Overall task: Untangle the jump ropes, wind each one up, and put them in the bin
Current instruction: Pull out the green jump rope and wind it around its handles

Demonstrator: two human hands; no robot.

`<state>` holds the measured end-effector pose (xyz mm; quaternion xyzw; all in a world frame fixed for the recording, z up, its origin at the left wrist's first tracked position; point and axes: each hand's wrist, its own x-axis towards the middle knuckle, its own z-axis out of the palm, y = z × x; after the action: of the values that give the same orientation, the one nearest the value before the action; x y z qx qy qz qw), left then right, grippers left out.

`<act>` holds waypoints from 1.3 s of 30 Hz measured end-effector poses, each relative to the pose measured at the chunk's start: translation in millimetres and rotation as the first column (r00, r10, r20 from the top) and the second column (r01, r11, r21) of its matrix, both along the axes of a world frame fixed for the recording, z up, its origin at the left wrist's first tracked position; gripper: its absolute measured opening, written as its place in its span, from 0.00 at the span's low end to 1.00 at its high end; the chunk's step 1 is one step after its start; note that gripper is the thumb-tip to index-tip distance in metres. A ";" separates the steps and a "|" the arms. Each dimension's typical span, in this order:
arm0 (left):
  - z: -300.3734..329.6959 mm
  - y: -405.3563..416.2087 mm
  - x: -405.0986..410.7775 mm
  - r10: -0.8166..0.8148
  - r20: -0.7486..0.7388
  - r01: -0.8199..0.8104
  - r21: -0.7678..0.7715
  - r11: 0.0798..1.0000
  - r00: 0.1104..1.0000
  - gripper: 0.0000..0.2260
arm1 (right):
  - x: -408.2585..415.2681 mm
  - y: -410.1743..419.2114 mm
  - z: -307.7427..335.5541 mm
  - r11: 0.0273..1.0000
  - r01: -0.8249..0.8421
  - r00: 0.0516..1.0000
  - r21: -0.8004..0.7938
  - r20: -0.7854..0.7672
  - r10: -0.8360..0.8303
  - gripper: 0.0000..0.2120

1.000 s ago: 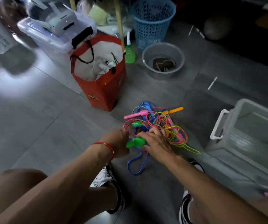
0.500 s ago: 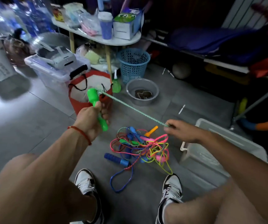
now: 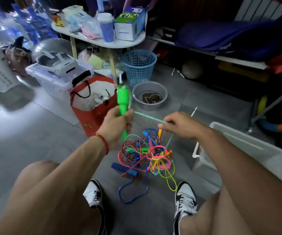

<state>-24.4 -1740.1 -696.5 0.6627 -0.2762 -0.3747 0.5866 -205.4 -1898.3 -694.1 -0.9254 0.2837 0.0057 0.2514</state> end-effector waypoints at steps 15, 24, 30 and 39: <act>-43.1 20.0 28.5 -0.078 0.258 -0.109 0.637 0.763 0.963 0.12 | 17.9 15.1 37.2 0.977 -0.127 0.941 0.173 0.334 0.063 0.08; -86.2 99.8 -19.3 -0.672 -0.072 0.402 0.845 0.352 0.737 0.11 | 27.1 50.1 32.5 0.975 -0.202 0.962 0.092 0.204 0.180 0.05; -105.6 124.8 -32.6 -0.980 -0.052 0.371 0.929 0.023 0.192 0.21 | 27.3 67.2 28.3 0.935 -0.272 0.962 0.226 0.090 0.258 0.04; -51.9 87.6 -32.8 -0.607 0.054 0.592 0.163 0.789 0.793 0.10 | 21.8 79.0 -3.5 0.919 -0.302 0.953 0.253 0.043 0.301 0.08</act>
<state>-57.2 -1652.5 -748.4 0.5979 -0.4756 -0.5250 0.3751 -183.7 -1819.3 -697.7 -0.9175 0.1344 0.0797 0.3657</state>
